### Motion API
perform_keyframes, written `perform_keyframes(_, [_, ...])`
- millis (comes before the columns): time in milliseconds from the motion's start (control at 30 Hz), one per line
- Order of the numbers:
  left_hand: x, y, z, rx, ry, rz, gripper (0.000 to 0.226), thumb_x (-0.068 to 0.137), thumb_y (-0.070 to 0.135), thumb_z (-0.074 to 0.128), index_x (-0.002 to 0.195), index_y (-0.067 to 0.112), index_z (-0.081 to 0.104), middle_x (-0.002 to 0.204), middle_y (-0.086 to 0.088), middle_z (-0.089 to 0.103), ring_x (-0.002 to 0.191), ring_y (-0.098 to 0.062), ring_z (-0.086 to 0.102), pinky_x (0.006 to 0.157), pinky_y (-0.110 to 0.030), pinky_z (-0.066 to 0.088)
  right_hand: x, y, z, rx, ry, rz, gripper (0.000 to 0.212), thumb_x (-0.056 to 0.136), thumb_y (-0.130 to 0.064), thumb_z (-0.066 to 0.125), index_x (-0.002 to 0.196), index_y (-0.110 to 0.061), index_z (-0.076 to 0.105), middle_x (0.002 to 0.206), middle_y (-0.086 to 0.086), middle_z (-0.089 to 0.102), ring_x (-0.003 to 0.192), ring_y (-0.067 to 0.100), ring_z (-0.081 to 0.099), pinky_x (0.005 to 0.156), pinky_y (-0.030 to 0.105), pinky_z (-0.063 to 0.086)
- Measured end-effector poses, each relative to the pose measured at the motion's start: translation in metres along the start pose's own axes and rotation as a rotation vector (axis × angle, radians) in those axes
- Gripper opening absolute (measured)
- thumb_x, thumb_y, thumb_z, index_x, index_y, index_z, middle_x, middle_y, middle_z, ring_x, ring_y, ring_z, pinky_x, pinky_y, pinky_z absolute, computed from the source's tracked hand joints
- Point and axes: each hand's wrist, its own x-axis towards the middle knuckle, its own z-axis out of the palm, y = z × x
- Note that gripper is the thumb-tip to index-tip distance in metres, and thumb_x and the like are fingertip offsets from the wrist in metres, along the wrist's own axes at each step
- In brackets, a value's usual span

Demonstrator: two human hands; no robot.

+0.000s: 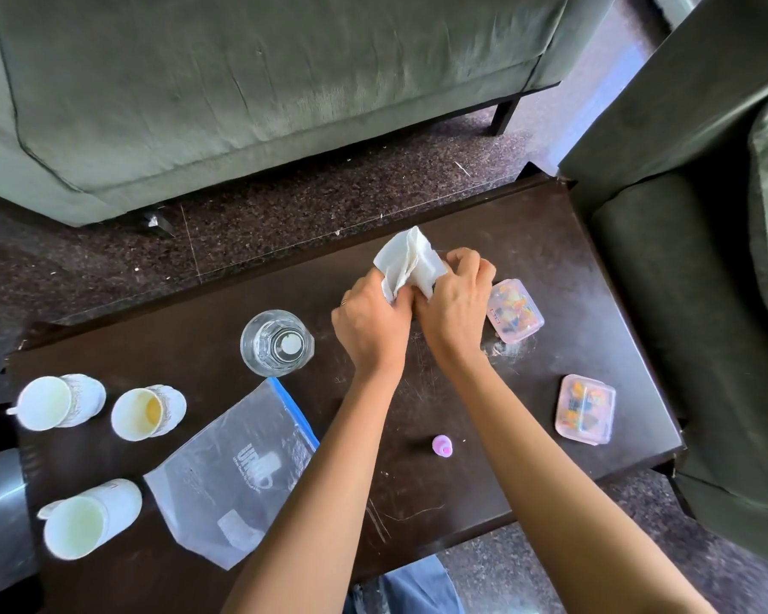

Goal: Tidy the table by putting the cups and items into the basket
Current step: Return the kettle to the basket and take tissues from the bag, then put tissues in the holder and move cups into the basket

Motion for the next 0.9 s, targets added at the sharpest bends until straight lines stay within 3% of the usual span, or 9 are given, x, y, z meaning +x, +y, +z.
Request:
perform_keyframes(67, [0.000, 0.001, -0.003, 0.021, 0.047, 0.010, 0.034, 0.082, 0.049, 0.061, 0.083, 0.015, 0.059, 0.075, -0.001, 0.069, 0.075, -0.024, 0.063, 0.066, -0.035, 0.044, 0.001, 0.002, -0.001, -0.006, -0.005, 0.022, 0.019, 0.075, -0.021, 0.069, 0.077, -0.002, 0.066, 0.113, 0.013, 0.054, 0.103, 0.029, 0.036, 0.085, 0.039, 0.041])
perform_keyframes(167, [0.003, 0.000, -0.008, 0.045, 0.121, 0.021, 0.028, 0.082, 0.042, 0.065, 0.076, 0.015, 0.061, 0.066, 0.000, 0.067, 0.073, -0.024, 0.061, 0.065, -0.031, 0.034, 0.004, -0.002, -0.009, -0.003, 0.015, 0.045, 0.024, 0.074, -0.029, 0.074, 0.076, -0.006, 0.068, 0.115, 0.009, 0.055, 0.108, 0.029, 0.038, 0.085, 0.036, 0.038])
perform_keyframes(300, [-0.001, 0.000, -0.005, 0.061, 0.081, 0.027, 0.027, 0.082, 0.037, 0.069, 0.075, 0.012, 0.062, 0.065, -0.006, 0.067, 0.070, -0.027, 0.062, 0.065, -0.032, 0.033, 0.007, -0.008, -0.008, -0.054, 0.043, -0.027, 0.015, 0.070, -0.016, 0.074, 0.078, -0.004, 0.069, 0.114, 0.010, 0.057, 0.107, 0.029, 0.036, 0.079, 0.038, 0.035])
perform_keyframes(400, [-0.001, -0.001, -0.002, 0.074, 0.024, 0.029, 0.026, 0.085, 0.038, 0.065, 0.082, 0.013, 0.065, 0.075, -0.005, 0.070, 0.078, -0.028, 0.063, 0.066, -0.034, 0.036, 0.007, -0.007, -0.005, -0.099, -0.067, -0.042, 0.013, 0.072, -0.016, 0.069, 0.078, -0.004, 0.067, 0.122, 0.010, 0.053, 0.111, 0.031, 0.036, 0.081, 0.034, 0.027])
perform_keyframes(533, [0.000, -0.002, -0.003, 0.040, 0.010, 0.038, 0.030, 0.084, 0.045, 0.064, 0.082, 0.015, 0.062, 0.076, -0.002, 0.070, 0.079, -0.026, 0.063, 0.067, -0.034, 0.039, 0.008, -0.003, -0.007, -0.096, -0.169, 0.039, 0.023, 0.081, -0.025, 0.062, 0.092, -0.006, 0.069, 0.129, 0.009, 0.048, 0.117, 0.034, 0.034, 0.090, 0.036, 0.028])
perform_keyframes(733, [-0.012, -0.010, -0.017, -0.176, 0.040, 0.038, 0.036, 0.081, 0.052, 0.057, 0.096, 0.019, 0.061, 0.083, 0.006, 0.069, 0.079, -0.023, 0.060, 0.069, -0.037, 0.048, -0.004, -0.008, -0.027, 0.069, -0.055, 0.069, 0.040, 0.075, -0.037, 0.070, 0.102, -0.009, 0.065, 0.121, 0.011, 0.052, 0.114, 0.034, 0.038, 0.095, 0.039, 0.034])
perform_keyframes(900, [-0.023, -0.023, -0.038, -0.365, 0.123, -0.040, 0.029, 0.091, 0.045, 0.053, 0.103, 0.021, 0.062, 0.085, 0.007, 0.067, 0.083, -0.017, 0.060, 0.074, -0.041, 0.051, -0.032, -0.027, -0.046, 0.221, 0.189, -0.014, 0.026, 0.078, -0.021, 0.063, 0.102, -0.010, 0.061, 0.110, 0.011, 0.056, 0.105, 0.029, 0.045, 0.094, 0.024, 0.027])
